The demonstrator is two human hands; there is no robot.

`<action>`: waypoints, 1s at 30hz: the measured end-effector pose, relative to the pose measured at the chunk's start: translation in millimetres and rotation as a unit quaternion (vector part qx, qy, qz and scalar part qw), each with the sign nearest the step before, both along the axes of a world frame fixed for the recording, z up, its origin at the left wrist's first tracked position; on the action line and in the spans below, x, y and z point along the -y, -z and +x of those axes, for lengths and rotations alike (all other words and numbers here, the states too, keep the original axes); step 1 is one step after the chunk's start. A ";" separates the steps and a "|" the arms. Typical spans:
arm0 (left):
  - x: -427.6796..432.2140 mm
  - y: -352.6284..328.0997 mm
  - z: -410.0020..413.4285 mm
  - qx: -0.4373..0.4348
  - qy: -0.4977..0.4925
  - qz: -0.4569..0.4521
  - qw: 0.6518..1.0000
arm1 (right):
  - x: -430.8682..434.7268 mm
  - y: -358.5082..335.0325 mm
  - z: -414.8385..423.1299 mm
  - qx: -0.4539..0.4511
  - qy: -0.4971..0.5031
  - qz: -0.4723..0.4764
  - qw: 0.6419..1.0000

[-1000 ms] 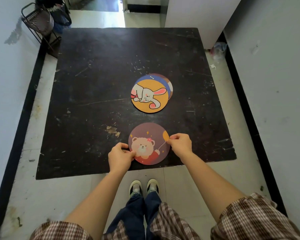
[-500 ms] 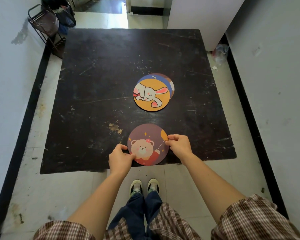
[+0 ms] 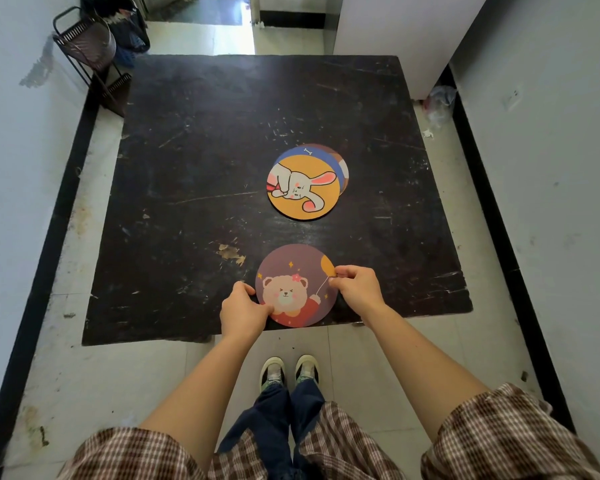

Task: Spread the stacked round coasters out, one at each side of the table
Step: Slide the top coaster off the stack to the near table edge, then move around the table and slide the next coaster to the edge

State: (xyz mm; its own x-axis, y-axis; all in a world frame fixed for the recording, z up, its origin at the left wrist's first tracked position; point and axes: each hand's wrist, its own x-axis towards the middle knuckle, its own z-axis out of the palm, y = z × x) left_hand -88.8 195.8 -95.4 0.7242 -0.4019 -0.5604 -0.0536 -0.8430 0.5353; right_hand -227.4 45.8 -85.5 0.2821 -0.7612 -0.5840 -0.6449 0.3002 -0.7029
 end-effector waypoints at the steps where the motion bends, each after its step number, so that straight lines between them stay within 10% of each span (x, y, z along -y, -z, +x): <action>1: 1.3 -0.6 1.1 -0.003 0.006 0.010 1.000 | -0.5 -0.7 0.0 -0.001 -0.002 -0.001 1.000; 30: 169.5 -32.1 -110.0 0.133 0.169 -0.037 0.976 | 122.0 -29.6 -112.0 -0.090 -0.168 -0.151 0.970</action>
